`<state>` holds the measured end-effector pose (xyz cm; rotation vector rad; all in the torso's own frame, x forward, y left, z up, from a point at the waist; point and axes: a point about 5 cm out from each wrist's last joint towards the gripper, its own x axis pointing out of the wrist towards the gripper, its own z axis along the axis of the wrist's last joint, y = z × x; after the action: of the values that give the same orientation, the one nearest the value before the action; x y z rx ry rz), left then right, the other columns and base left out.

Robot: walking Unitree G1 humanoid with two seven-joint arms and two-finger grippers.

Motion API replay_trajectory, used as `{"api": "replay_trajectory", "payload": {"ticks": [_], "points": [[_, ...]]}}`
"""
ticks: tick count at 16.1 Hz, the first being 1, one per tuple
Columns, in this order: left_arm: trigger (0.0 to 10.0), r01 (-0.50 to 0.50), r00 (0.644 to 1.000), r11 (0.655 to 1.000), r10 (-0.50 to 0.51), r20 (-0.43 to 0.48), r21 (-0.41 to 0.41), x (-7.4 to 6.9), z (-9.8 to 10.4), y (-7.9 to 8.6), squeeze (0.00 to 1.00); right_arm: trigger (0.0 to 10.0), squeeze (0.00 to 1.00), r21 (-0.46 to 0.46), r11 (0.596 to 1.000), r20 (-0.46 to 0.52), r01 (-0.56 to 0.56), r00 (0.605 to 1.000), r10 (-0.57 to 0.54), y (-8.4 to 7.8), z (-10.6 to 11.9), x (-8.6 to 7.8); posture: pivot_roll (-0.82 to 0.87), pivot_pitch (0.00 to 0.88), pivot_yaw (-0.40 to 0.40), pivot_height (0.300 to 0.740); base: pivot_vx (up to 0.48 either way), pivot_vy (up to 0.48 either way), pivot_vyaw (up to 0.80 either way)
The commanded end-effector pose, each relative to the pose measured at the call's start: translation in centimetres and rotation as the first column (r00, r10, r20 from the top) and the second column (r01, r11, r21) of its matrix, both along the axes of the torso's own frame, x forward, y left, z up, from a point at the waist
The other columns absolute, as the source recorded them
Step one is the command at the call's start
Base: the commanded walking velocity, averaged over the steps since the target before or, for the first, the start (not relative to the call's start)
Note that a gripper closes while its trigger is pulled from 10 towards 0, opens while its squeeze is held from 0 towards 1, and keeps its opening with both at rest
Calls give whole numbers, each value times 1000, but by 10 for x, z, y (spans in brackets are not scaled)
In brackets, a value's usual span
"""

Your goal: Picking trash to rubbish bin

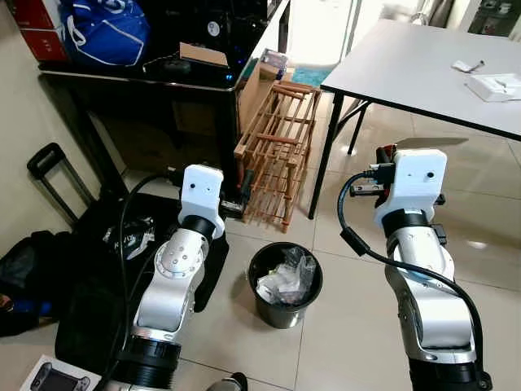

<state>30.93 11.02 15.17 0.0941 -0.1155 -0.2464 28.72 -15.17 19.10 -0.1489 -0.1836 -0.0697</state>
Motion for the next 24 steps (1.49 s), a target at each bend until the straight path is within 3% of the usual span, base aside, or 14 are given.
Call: {"api": "replay_trajectory", "payload": {"ticks": [1,11,24], "points": [[10000,9,1000,1000,-9,7,-6,0,1,1,0,10000,0,9,1000,12,-2,1000,2,0,3,-2,10,63,14,740,0,0,0],[10000,49,999,999,-49,17,-20,-5,1,-3,0,10000,0,-5,1000,5,-6,1000,6,-1,1,-6,-4,71,9,740,278,0,0],[10000,21,1000,1000,-21,4,8,-3,-3,-1,0,10000,0,-11,1000,6,-23,1000,23,1,3,-2,9,78,-1,740,333,0,0]]}}
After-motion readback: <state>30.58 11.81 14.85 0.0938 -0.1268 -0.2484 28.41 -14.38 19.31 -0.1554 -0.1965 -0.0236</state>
